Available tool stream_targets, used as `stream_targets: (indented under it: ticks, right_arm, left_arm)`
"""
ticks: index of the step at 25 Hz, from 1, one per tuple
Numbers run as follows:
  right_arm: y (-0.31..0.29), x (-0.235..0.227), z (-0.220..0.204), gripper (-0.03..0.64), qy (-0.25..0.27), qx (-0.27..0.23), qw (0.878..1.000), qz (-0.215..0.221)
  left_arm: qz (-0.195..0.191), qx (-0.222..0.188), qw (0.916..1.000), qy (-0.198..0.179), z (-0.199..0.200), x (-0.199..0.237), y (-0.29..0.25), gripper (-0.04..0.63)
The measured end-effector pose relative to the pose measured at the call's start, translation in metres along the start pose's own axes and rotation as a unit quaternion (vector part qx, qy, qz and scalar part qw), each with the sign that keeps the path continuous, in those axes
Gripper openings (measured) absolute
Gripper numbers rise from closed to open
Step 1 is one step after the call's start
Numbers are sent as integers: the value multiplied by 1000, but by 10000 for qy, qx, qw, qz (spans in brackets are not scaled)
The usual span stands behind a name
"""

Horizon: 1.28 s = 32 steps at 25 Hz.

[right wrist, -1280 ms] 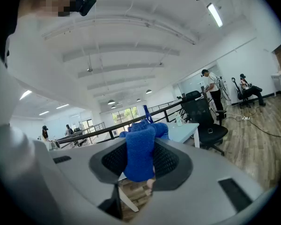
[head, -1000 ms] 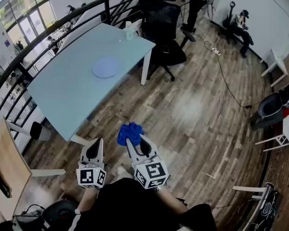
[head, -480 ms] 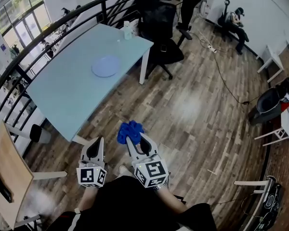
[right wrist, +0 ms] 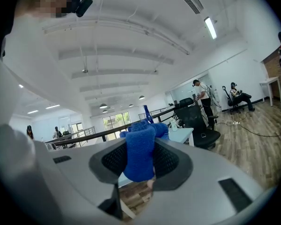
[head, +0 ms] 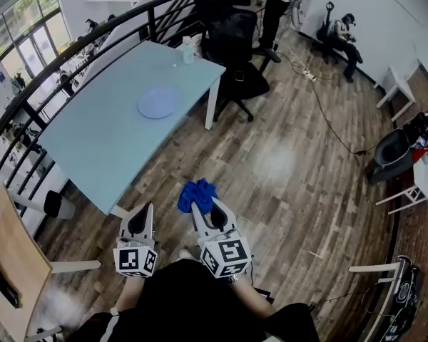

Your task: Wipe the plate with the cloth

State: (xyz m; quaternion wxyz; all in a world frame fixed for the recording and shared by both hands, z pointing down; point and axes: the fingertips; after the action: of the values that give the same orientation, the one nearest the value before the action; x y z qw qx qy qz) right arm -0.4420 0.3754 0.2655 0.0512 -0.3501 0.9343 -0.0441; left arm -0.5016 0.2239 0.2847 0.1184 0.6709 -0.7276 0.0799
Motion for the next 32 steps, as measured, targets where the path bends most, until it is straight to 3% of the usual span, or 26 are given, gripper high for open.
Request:
stream_targets:
  ticks: [12,32]
  right_arm:
    - [-14,-8,-4,118,-48,44,9999,-121]
    - [-108,-63,-1,120,-220,169,9994,187]
  left_arm:
    - [-237,65,9997,45,-4,2,-26,0]
    - [-15,223,9997,-90,-9,22,-123,0]
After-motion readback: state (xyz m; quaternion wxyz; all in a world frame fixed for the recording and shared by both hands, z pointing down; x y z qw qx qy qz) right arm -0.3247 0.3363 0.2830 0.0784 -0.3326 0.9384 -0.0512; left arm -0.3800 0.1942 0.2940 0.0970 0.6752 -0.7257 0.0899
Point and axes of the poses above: the fingertips, and each gripper's own axes: y backward along the fingers, x to its left, z out of its top, and after that the axes turned 11 degrees about y, right-handed
